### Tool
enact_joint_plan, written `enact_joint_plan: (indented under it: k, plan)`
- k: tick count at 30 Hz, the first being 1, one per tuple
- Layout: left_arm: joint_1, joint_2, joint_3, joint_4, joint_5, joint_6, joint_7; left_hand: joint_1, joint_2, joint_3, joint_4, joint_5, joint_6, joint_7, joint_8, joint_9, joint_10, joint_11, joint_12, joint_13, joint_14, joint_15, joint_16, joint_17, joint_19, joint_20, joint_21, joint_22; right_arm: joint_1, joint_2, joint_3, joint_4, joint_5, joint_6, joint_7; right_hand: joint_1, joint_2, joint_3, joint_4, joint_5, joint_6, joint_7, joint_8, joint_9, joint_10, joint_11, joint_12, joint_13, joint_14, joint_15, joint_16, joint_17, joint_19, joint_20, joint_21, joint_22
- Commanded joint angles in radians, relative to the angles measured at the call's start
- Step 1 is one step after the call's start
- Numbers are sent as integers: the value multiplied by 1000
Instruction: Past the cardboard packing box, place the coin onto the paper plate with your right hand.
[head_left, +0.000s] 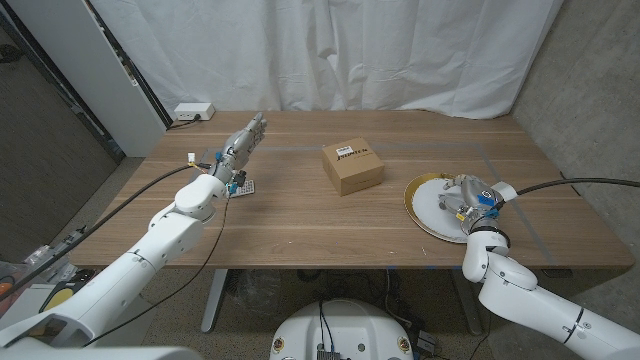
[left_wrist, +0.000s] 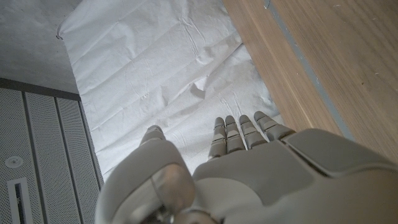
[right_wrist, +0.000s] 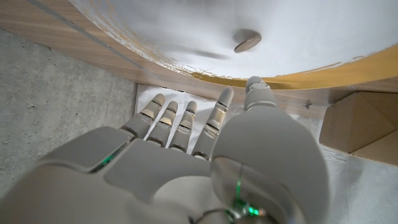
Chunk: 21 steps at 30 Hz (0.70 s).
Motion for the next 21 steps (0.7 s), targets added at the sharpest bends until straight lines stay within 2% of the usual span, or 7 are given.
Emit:
enact_joint_plan:
  k: [1,7,12,21]
  plan:
    - [2,1,-3,-1,-1,1,2,0,13,-3,-2,-3,-2,-3,1,3,3,1,4,2,-5,1,-1,5,-5,-14,0,1,6,-4,1,2,-5,25,-15,-21,-1,-5,7,-3,-15,-2,-13,-8,-11,5,-5,3,-15,2,-3,-1,-9,3,-4,0]
    - [0,0,-3,2,-2,-1,-1,1,13,-3,-2,-3,-2,-3,1,3,3,3,4,2,-4,-1,0,5,-4,-14,0,1,-1,0,8,-1,-3,37,-25,-36,-5,-12,13,-5,-20,-2,-23,-17,-24,13,-8,3,-31,10,-5,-2,-22,3,-8,0]
    - [1,1,-3,1,-1,-1,0,1,14,-3,-2,-3,-2,-3,1,3,3,0,4,2,-4,-1,0,4,-4,-14,0,1,-20,4,29,-13,7,44,-39,-55,-9,-20,21,-8,-50,2,-42,-25,-27,14,-7,3,-35,11,-3,-2,-26,5,-9,0]
    - [8,3,-5,-9,-1,-3,2,1,14,-4,-2,-3,-1,-3,2,3,5,-1,5,2,-4,-1,0,4,-5,-14,0,1,-45,-22,54,-51,11,58,-33,-91,-9,-32,38,-15,-59,9,-56,-36,-28,28,-5,4,-35,19,1,-2,-31,12,-9,0]
